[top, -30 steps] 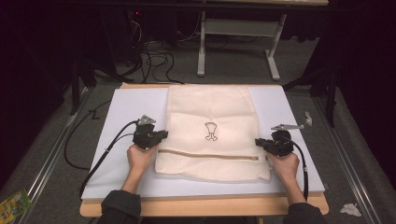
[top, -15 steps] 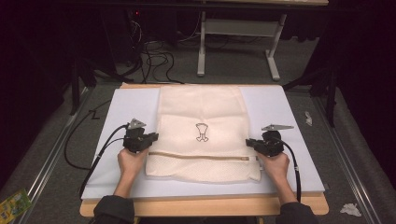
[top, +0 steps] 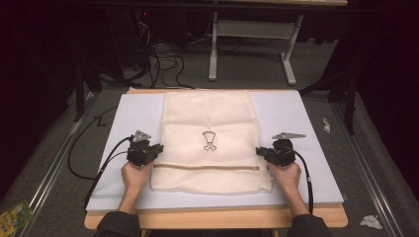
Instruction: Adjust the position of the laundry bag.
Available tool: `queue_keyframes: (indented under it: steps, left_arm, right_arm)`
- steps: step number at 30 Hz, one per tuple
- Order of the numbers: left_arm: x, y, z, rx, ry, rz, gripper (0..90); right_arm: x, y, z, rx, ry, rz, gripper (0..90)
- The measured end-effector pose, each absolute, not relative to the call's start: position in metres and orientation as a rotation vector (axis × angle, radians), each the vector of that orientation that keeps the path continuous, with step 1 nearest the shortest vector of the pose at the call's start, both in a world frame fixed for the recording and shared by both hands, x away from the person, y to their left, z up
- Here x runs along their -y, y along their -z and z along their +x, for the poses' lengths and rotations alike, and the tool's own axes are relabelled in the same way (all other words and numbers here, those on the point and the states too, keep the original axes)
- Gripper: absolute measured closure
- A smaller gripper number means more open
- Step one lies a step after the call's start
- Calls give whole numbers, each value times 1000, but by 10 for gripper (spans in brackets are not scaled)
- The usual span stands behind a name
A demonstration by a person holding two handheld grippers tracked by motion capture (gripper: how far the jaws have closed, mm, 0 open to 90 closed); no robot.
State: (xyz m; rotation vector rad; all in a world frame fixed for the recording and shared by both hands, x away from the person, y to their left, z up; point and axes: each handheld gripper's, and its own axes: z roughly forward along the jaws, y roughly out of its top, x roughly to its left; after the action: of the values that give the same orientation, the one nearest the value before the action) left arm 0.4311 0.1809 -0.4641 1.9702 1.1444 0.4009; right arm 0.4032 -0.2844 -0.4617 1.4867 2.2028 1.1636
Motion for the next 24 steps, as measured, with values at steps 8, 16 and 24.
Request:
queue_keyframes:
  steps: [8, 16, 24]
  left_arm:
    - [-178, 470, 431, -1146, -425, 1989, 812]
    - [-178, 473, 430, -1158, -438, 1988, 677]
    - [-176, 468, 422, -1148, -474, 1942, 531]
  right_arm:
    - [283, 469, 404, -2196, -1137, 1503, 838]
    - [284, 472, 404, -2181, -1126, 1501, 725]
    - [285, 472, 402, -2145, -1122, 1514, 558]
